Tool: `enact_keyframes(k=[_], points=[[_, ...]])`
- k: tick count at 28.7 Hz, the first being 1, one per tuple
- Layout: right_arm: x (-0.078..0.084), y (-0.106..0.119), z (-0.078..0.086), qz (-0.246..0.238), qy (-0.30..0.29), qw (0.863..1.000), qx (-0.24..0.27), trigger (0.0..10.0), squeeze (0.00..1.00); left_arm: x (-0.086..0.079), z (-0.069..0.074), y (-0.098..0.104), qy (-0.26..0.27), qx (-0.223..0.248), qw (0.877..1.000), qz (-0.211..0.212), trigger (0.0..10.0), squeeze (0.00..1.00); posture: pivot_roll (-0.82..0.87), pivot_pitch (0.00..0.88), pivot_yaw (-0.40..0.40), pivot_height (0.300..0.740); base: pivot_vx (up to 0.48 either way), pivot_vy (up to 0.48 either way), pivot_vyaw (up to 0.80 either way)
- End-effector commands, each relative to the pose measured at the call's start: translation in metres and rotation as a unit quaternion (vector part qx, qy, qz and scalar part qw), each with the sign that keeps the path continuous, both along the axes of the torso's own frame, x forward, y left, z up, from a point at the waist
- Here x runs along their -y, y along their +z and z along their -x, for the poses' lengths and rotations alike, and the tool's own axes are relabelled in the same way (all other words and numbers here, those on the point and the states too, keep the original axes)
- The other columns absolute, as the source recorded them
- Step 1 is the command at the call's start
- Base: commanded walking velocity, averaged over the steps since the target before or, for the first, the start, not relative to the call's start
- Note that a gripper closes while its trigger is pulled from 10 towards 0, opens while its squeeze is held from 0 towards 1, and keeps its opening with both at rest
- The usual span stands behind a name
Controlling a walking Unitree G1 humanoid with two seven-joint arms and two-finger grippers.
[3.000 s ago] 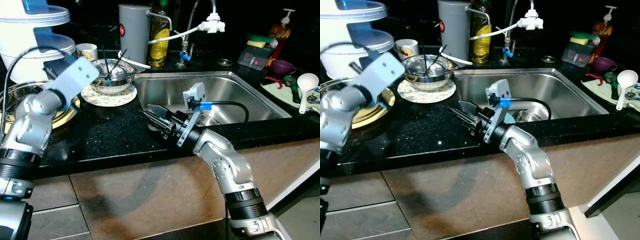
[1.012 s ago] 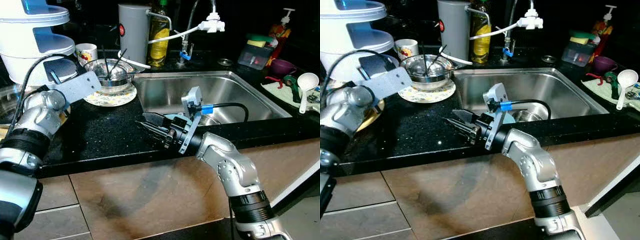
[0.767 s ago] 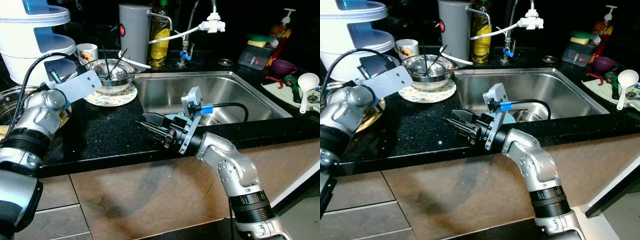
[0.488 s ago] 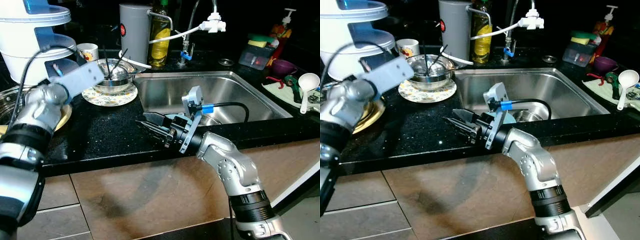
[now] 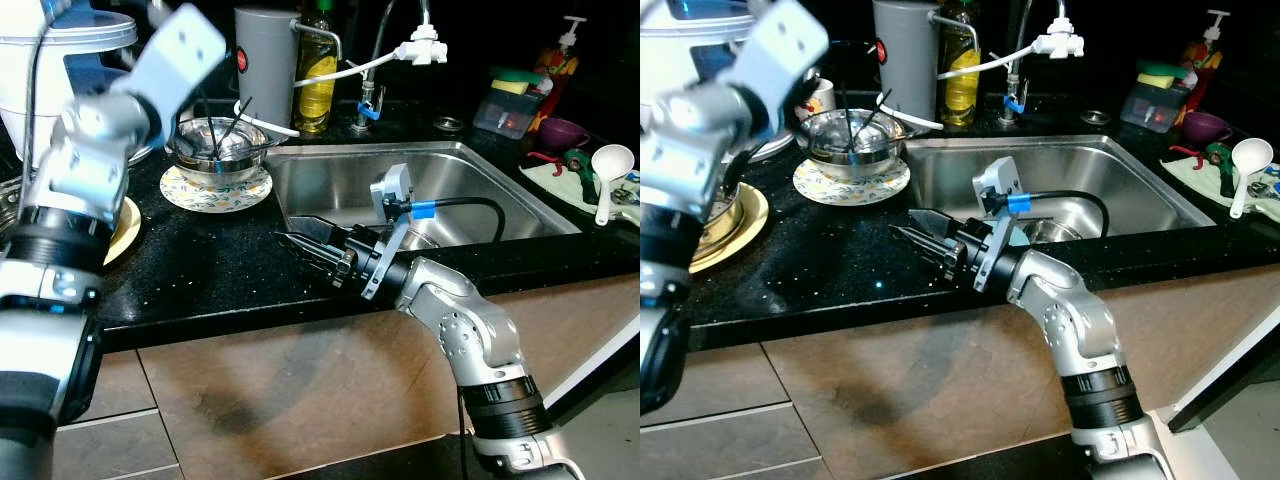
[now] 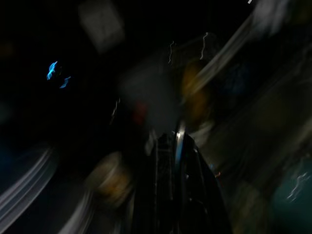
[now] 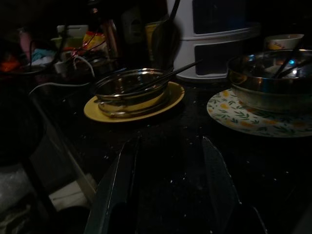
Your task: Kitchen organization
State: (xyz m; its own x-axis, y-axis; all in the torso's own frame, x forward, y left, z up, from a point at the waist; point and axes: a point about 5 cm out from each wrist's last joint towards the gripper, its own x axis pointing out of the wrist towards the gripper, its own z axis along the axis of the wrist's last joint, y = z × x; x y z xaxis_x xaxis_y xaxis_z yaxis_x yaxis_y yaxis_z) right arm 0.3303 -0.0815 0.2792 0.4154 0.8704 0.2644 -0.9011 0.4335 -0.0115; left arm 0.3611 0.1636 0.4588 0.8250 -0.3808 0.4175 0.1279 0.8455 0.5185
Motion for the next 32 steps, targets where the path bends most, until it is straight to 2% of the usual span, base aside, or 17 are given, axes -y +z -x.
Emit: enact_keyframes(k=[1, 2, 4, 5, 6, 8, 9, 12, 16, 17, 19, 20, 23, 24, 25, 27, 32], points=[[0.005, 0.005, -0.003, -0.016, -0.013, 1.0, 0.001, 10.0, 0.0, 0.009, 0.012, 0.017, -0.062, 0.045, 0.996, 0.052, 0.0, 0.0, 0.01, 0.157, -0.051, 0.74, 0.0, 0.0, 0.0], [0.005, 0.005, -0.003, -0.016, -0.013, 1.0, 0.001, 10.0, 0.0, 0.009, 0.012, 0.017, -0.062, 0.045, 0.996, 0.052, 0.0, 0.0, 0.01, 0.157, -0.051, 0.74, 0.0, 0.0, 0.0], [0.008, 0.011, -0.006, -0.054, -0.032, 0.998, -0.006, 10.0, 0.0, 0.015, 0.012, 0.016, -0.143, 0.054, 0.972, 0.178, 0.0, 0.0, 0.01, 0.157, -0.051, 0.74, 0.0, 0.0, 0.0], [0.009, 0.014, -0.007, -0.074, -0.036, 0.997, -0.012, 10.0, 0.0, 0.017, 0.008, 0.006, -0.167, 0.025, 0.963, 0.211, 0.0, 0.0, 0.0, 0.158, -0.043, 0.74, 0.0, 0.0, 0.0], [0.01, 0.017, -0.007, -0.09, -0.036, 0.995, -0.017, 10.0, 0.0, 0.02, 0.003, -0.005, -0.185, -0.005, 0.956, 0.226, 0.0, 0.0, 0.0, 0.158, -0.043, 0.74, 0.0, 0.0, 0.0], [0.01, 0.017, -0.007, -0.09, -0.036, 0.995, -0.017, 10.0, 0.0, 0.02, 0.003, -0.005, -0.185, -0.005, 0.956, 0.226, 0.0, 0.0, 0.0, 0.158, -0.043, 0.74, 0.0, 0.0, 0.0], [0.01, 0.02, -0.006, -0.104, -0.03, 0.994, -0.019, 10.0, 1.0, 0.025, -0.001, -0.022, -0.211, -0.05, 0.949, 0.228, 0.0, 0.0, 0.0, 0.158, -0.043, 0.74, 0.0, 0.0, 0.0], [0.009, 0.027, 0.0, -0.129, 0.003, 0.991, -0.021, 10.0, 1.0, 0.031, -0.001, -0.051, -0.252, -0.11, 0.937, 0.215, 0.0, 0.0, 0.0, 0.165, -0.037, 0.74, 0.0, 0.0, 0.0], [0.008, 0.028, 0.002, -0.13, 0.017, 0.991, -0.019, 10.0, 1.0, 0.028, -0.003, -0.055, -0.258, -0.117, 0.931, 0.232, 0.0, 0.0, 0.0, 0.164, -0.038, 0.74, 0.0, 0.0, 0.0], [0.006, 0.029, 0.003, -0.129, 0.024, 0.991, -0.019, 10.0, 1.0, 0.026, -0.003, -0.056, -0.268, -0.121, 0.925, 0.24, 0.0, 0.0, 0.0, 0.165, -0.039, 0.74, 0.0, 0.0, 0.0], [0.001, 0.029, 0.005, -0.119, 0.04, 0.992, -0.018, 10.0, 1.0, 0.029, 0.003, -0.057, -0.317, -0.129, 0.905, 0.252, 0.0, 0.0, 0.01, 0.164, -0.037, 0.74, 0.0, 0.0, 0.0], [-0.003, 0.028, 0.007, -0.112, 0.049, 0.992, -0.02, 10.0, 1.0, 0.033, 0.009, -0.059, -0.353, -0.135, 0.888, 0.26, 0.0, 0.0, 0.01, 0.164, -0.037, 0.74, 0.0, 0.0, 0.0], [-0.009, 0.025, 0.011, -0.084, 0.07, 0.994, -0.018, 10.0, 1.0, 0.035, 0.013, -0.059, -0.378, -0.142, 0.871, 0.28, 0.0, 0.0, 0.01, 0.162, -0.035, 0.74, 0.0, 0.0, 0.0], [-0.013, 0.02, 0.014, -0.058, 0.079, 0.995, -0.017, 10.0, 1.0, 0.035, 0.016, -0.059, -0.393, -0.15, 0.86, 0.289, 0.0, 0.0, 0.01, 0.162, -0.035, 0.74, 0.0, 0.0, 0.0], [-0.013, 0.02, 0.014, -0.058, 0.079, 0.995, -0.017, 10.0, 1.0, 0.035, 0.016, -0.059, -0.393, -0.15, 0.86, 0.289, 0.0, 0.0, 0.01, 0.162, -0.035, 0.74, 0.0, 0.0, 0.0], [-0.016, 0.017, 0.016, -0.039, 0.085, 0.995, -0.016, 10.0, 1.0, 0.036, 0.02, -0.058, -0.408, -0.157, 0.851, 0.291, 0.0, 0.0, 0.01, 0.161, -0.035, 0.74, 0.0, 0.0, 0.0], [-0.021, 0.014, 0.015, -0.022, 0.078, 0.997, -0.014, 10.0, 1.0, 0.042, 0.028, -0.062, -0.424, -0.171, 0.848, 0.269, 0.0, 0.0, 0.01, 0.155, -0.04, 0.74, 0.0, 0.0, 0.0]])
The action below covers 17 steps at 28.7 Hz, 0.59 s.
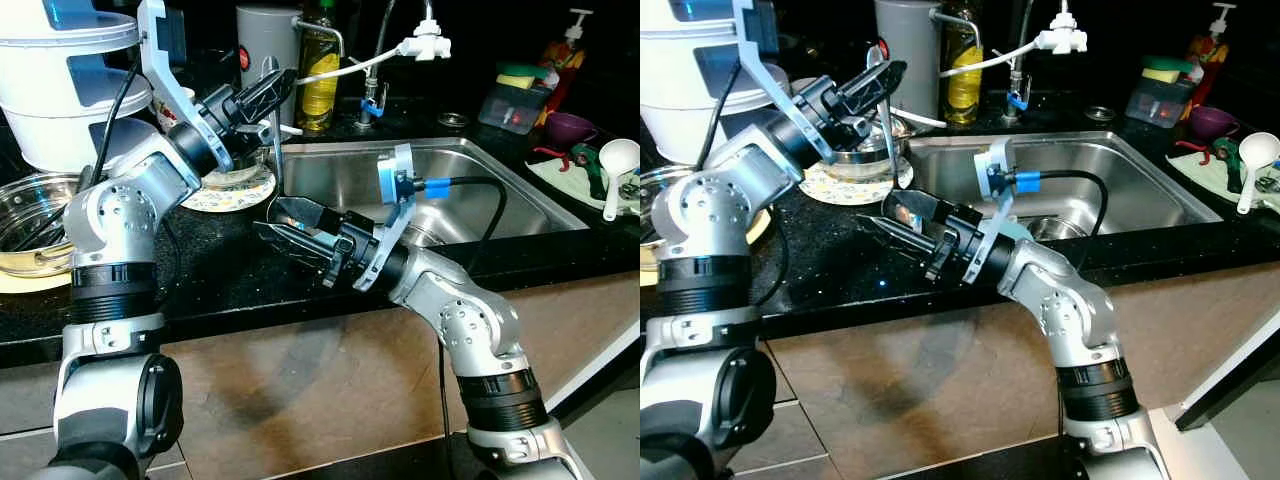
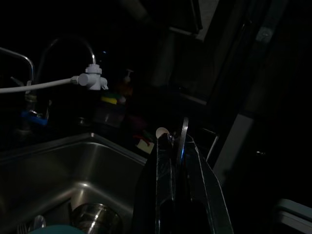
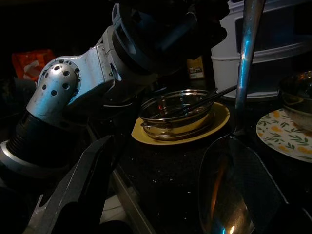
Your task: Kitchen organization
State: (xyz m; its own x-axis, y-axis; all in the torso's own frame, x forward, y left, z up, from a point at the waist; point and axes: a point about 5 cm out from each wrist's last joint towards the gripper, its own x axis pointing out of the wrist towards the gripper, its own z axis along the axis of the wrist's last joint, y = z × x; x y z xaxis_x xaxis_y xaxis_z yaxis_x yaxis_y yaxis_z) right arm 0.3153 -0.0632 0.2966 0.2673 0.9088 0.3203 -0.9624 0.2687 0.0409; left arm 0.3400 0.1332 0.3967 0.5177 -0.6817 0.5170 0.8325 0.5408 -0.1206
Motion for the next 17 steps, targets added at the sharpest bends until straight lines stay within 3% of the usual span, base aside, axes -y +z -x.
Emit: enact_keyframes(k=[1, 2, 3, 9, 11, 17], points=[[-0.002, -0.003, 0.0, 0.015, -0.01, 1.0, 0.001, 10.0, 1.0, 0.011, 0.007, 0.0, -0.038, 0.006, 0.999, -0.008, 0.0, 0.0, 0.01, 0.155, -0.04, 0.74, 0.0, 0.0, 0.0], [-0.002, -0.003, -0.002, 0.021, -0.015, 1.0, 0.004, 10.0, 0.19, 0.012, 0.009, -0.001, -0.045, 0.004, 0.999, -0.006, 0.0, 0.0, 0.01, 0.154, -0.041, 0.74, 0.0, 0.0, 0.0], [-0.002, -0.003, -0.003, 0.025, -0.019, 0.999, 0.006, 10.0, 0.0, 0.013, 0.011, -0.001, -0.051, 0.003, 0.999, -0.004, 0.0, 0.0, 0.01, 0.154, -0.041, 0.74, 0.0, 0.0, 0.0], [0.001, -0.001, -0.005, 0.024, -0.032, 0.999, 0.01, 10.0, 0.0, 0.011, 0.017, -0.004, -0.077, 0.006, 0.997, -0.007, 0.0, 0.0, 0.01, 0.149, -0.042, 0.74, 0.0, 0.0, 0.0], [0.009, 0.003, -0.01, 0.01, -0.05, 0.999, 0.008, 10.0, 0.0, 0.008, 0.026, -0.008, -0.123, 0.013, 0.992, -0.02, 0.0, 0.0, 0.01, 0.146, -0.041, 0.74, 0.0, 0.0, 0.0], [0.013, 0.008, -0.012, 0.002, -0.056, 0.998, 0.01, 10.0, 0.0, 0.011, 0.03, -0.018, -0.134, 0.006, 0.99, -0.052, 0.0, 0.0, 0.01, 0.146, -0.041, 0.74, 0.0, 0.0, 0.0]])
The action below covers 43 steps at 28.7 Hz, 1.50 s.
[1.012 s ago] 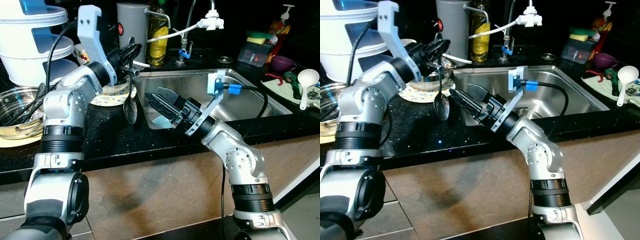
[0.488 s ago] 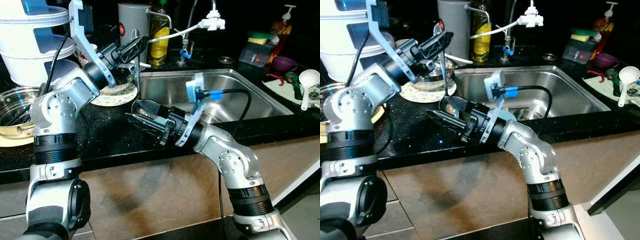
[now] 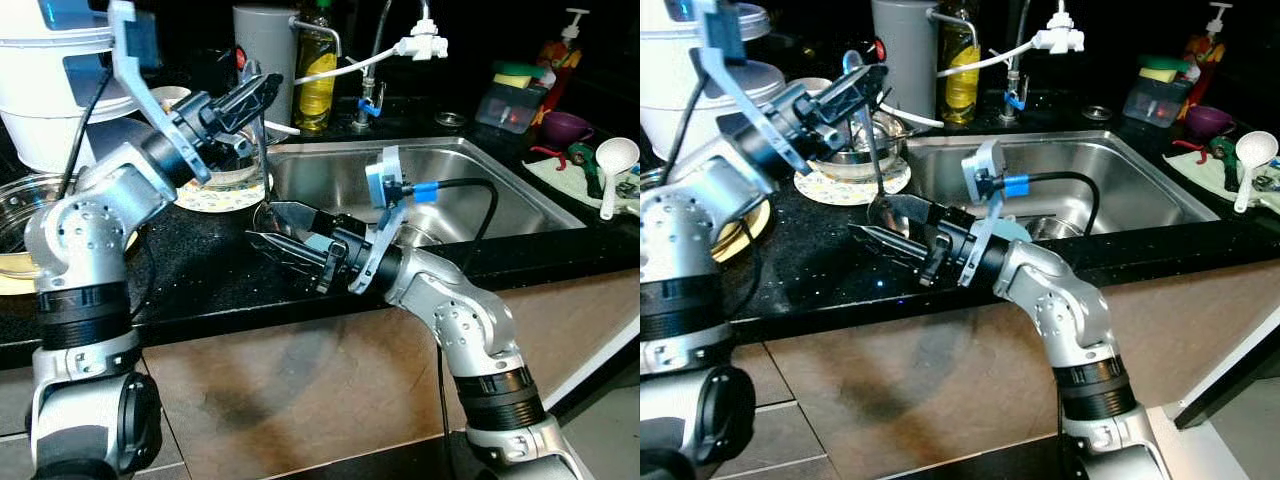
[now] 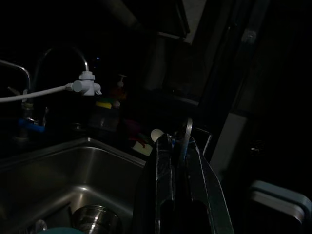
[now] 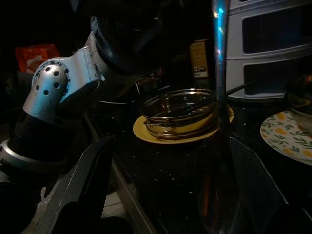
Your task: Kitchen organization
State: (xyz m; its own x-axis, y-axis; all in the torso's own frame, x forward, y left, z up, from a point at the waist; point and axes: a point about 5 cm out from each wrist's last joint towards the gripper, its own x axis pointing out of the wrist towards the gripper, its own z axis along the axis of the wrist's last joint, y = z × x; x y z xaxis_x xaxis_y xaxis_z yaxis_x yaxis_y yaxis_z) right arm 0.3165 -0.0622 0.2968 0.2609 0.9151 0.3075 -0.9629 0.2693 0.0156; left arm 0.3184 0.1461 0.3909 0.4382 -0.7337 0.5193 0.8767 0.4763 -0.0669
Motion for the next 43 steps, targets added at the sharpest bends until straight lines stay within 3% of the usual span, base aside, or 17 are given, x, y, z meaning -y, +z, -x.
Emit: enact_keyframes(k=[1, 14, 20, 24, 30, 31, 32, 33, 34, 37, 40, 41, 42, 43], points=[[0.014, 0.007, -0.011, -0.009, -0.056, 0.998, 0.001, 10.0, 0.0, 0.024, 0.008, -0.012, -0.094, -0.017, 0.995, -0.041, 0.0, 0.0, 0.01, 0.146, -0.041, 0.74, 0.0, 0.0, 0.0], [0.019, 0.014, -0.013, -0.027, -0.065, 0.998, 0.001, 10.0, 0.0, 0.024, 0.01, -0.024, -0.103, -0.029, 0.992, -0.067, 0.0, 0.0, 0.01, 0.151, -0.038, 0.74, 0.0, 0.0, 0.0], [0.029, 0.025, -0.014, -0.046, -0.06, 0.997, 0.006, 10.0, 0.0, 0.014, 0.0, -0.032, -0.053, -0.041, 0.994, -0.084, 0.0, 0.0, 0.01, 0.152, -0.038, 0.74, 0.0, 0.0, 0.0], [0.032, 0.028, -0.005, -0.037, -0.012, 0.999, 0.018, 10.0, 0.0, 0.007, -0.01, -0.039, -0.01, -0.049, 0.994, -0.093, 0.0, 0.0, 0.01, 0.155, -0.036, 0.74, 0.0, 0.0, 0.0], [0.031, 0.029, 0.0, -0.02, 0.014, 0.999, 0.026, 10.0, 0.0, 0.007, -0.012, -0.041, -0.005, -0.049, 0.994, -0.1, 0.0, 0.0, 0.01, 0.156, -0.035, 0.74, 0.0, 0.0, 0.0], [0.031, 0.027, 0.0, -0.004, 0.015, 0.999, 0.031, 10.0, 0.05, 0.007, -0.012, -0.04, -0.006, -0.047, 0.994, -0.1, 0.0, 0.0, 0.01, 0.157, -0.033, 0.74, 0.0, 0.0, 0.0], [0.031, 0.024, -0.001, 0.014, 0.011, 0.999, 0.036, 10.0, 0.74, 0.007, -0.012, -0.039, -0.008, -0.044, 0.994, -0.099, 0.0, 0.0, 0.01, 0.157, -0.033, 0.74, 0.0, 0.0, 0.0], [0.031, 0.024, -0.001, 0.014, 0.011, 0.999, 0.036, 10.0, 0.74, 0.007, -0.012, -0.039, -0.008, -0.044, 0.994, -0.099, 0.0, 0.0, 0.01, 0.157, -0.033, 0.74, 0.0, 0.0, 0.0], [0.031, 0.02, -0.002, 0.036, 0.007, 0.998, 0.042, 10.0, 1.0, 0.007, -0.011, -0.037, -0.014, -0.041, 0.995, -0.094, 0.0, 0.0, 0.01, 0.157, -0.033, 0.74, 0.0, 0.0, 0.0], [0.034, 0.012, -0.007, 0.08, -0.011, 0.995, 0.054, 10.0, 1.0, 0.006, -0.007, -0.033, -0.04, -0.027, 0.994, -0.095, 0.0, 0.0, 0.01, 0.157, -0.033, 0.74, 0.0, 0.0, 0.0], [0.035, 0.01, -0.009, 0.095, -0.024, 0.993, 0.059, 10.0, 1.0, 0.006, -0.005, -0.032, -0.054, -0.021, 0.993, -0.1, 0.0, 0.0, 0.01, 0.157, -0.033, 0.74, 0.0, 0.0, 0.0], [0.037, 0.009, -0.013, 0.105, -0.038, 0.992, 0.065, 10.0, 0.75, 0.005, 0.001, -0.032, -0.077, -0.013, 0.99, -0.113, 0.0, 0.0, 0.01, 0.157, -0.037, 0.74, 0.0, 0.0, 0.0], [0.039, 0.008, -0.015, 0.111, -0.049, 0.99, 0.069, 10.0, 0.0, 0.004, 0.006, -0.033, -0.094, -0.008, 0.988, -0.126, 0.0, 0.0, 0.01, 0.157, -0.037, 0.74, 0.0, 0.0, 0.0], [0.04, 0.009, -0.016, 0.112, -0.055, 0.99, 0.071, 10.0, 0.0, 0.004, 0.009, -0.033, -0.104, -0.005, 0.985, -0.134, 0.0, 0.0, 0.01, 0.157, -0.037, 0.74, 0.0, 0.0, 0.0]])
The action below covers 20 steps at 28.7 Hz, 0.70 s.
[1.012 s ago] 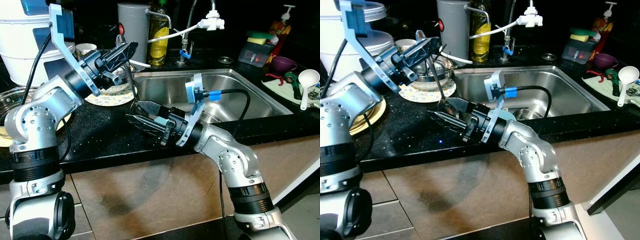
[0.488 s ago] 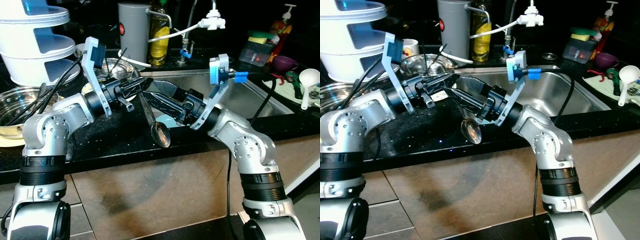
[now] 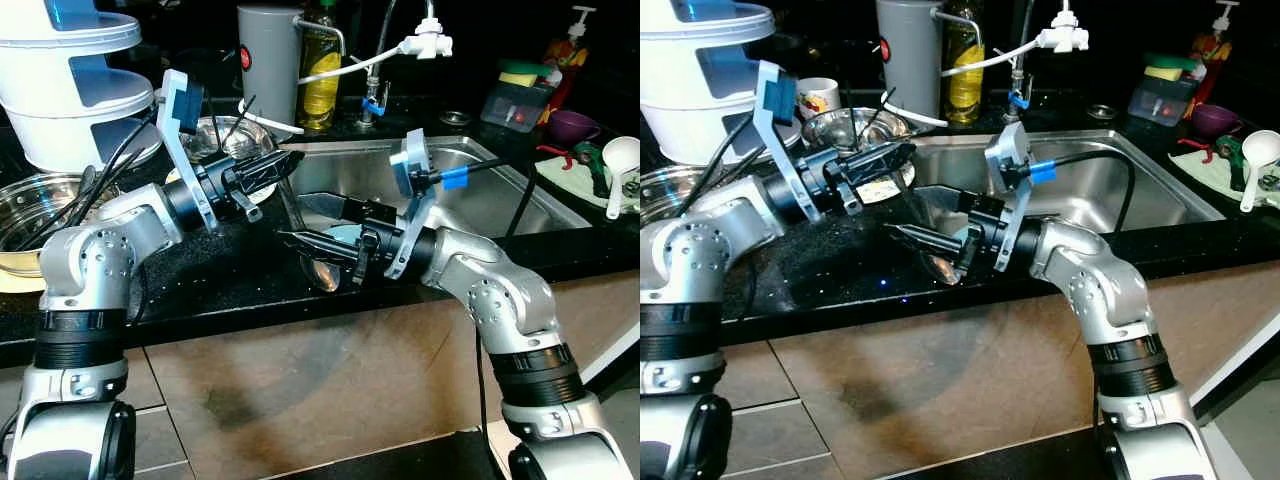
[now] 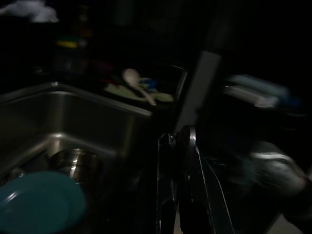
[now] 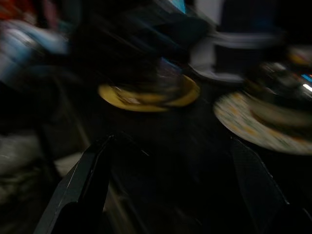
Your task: Kitchen organization
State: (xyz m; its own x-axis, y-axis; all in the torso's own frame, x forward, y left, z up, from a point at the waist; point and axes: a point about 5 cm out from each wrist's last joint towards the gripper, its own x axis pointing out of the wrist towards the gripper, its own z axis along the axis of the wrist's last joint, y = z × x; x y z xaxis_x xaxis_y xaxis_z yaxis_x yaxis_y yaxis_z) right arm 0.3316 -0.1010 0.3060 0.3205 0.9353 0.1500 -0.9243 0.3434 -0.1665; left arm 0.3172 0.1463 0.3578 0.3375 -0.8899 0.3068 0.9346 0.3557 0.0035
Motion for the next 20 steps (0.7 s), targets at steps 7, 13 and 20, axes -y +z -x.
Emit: enact_keyframes(k=[7, 13, 20], points=[[0.006, 0.012, -0.003, -0.014, -0.011, 1.0, 0.019, 10.0, 0.0, -0.004, 0.013, -0.002, -0.042, 0.012, 0.998, -0.042, 0.0, 0.0, 0.01, 0.158, -0.039, 0.74, 0.0, 0.0, 0.0], [0.008, 0.014, -0.004, -0.014, -0.013, 1.0, 0.02, 10.0, 0.0, -0.005, 0.014, -0.002, -0.046, 0.012, 0.998, -0.039, 0.0, 0.0, 0.01, 0.16, -0.04, 0.74, 0.0, 0.0, 0.0], [0.008, 0.014, -0.004, -0.014, -0.013, 1.0, 0.02, 10.0, 0.0, -0.005, 0.014, -0.002, -0.046, 0.012, 0.998, -0.039, 0.0, 0.0, 0.01, 0.16, -0.04, 0.74, 0.0, 0.0, 0.0]])
